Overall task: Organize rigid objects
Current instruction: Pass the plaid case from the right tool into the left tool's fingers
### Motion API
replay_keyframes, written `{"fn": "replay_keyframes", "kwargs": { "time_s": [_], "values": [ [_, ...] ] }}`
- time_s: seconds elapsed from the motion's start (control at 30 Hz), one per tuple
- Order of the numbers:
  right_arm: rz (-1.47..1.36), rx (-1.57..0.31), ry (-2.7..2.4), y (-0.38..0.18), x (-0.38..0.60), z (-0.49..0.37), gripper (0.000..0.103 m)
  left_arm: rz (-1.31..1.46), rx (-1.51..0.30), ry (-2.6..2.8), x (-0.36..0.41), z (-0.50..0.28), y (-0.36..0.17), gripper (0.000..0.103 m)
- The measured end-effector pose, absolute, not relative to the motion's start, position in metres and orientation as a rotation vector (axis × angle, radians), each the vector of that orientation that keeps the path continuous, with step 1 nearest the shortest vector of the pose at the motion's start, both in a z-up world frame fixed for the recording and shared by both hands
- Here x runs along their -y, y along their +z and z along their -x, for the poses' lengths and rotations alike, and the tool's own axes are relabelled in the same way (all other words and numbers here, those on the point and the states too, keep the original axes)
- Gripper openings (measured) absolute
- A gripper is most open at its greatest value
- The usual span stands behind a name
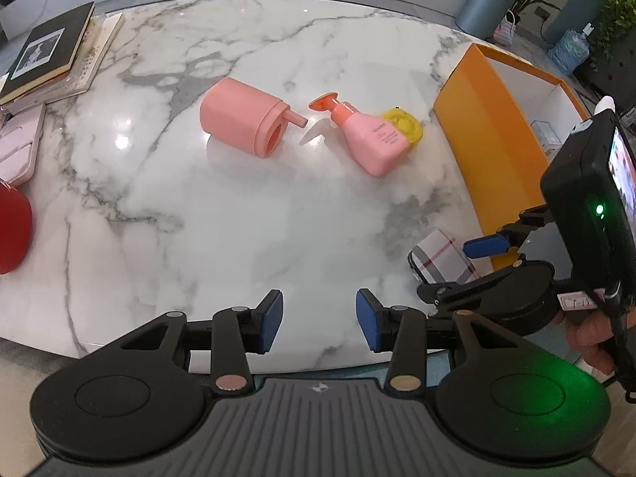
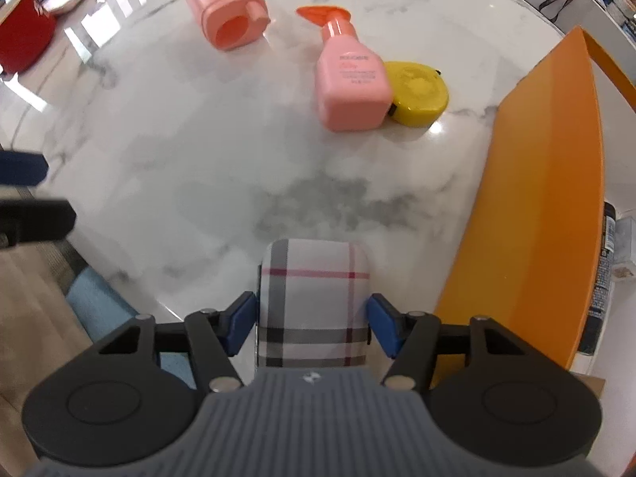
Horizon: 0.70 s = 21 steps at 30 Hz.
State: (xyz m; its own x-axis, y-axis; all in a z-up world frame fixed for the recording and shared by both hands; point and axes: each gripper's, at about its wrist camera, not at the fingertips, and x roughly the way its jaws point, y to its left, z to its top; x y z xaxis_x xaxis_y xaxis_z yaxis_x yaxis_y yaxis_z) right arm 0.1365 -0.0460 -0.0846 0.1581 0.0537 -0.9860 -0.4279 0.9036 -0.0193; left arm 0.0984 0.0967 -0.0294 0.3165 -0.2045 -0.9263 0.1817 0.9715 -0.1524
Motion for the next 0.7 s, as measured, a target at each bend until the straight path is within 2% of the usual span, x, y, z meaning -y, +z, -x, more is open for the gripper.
{"fn": "replay_keyframes", "kwargs": {
  "time_s": [0.33,0.53,0.6,0.7],
  "values": [
    [0.011,-1.341,0.441,-0.081,0.021,-0.157,0.062,0.021,-1.235,-0.166,-0.116,-0.106,-0.031,0.051],
    [-0.051,-1.310,0.454,-0.071,0.021,-0.159,0.060,0.029,-1.255,-0.162,-0.115,-0.111,-0.037,0.052],
    [-0.029,-1.307,0.424,-0.066,0.028,-0.158,0.040,0.055,-1.272,-0.181,-0.111,-0.113,-0.041,0.053],
    [0.039,-1.313,0.392,-0.066,0.038,-0.159,0.022,0.104,-1.297,-0.204,-0.102,-0.116,-0.050,0.058]
  ]
}}
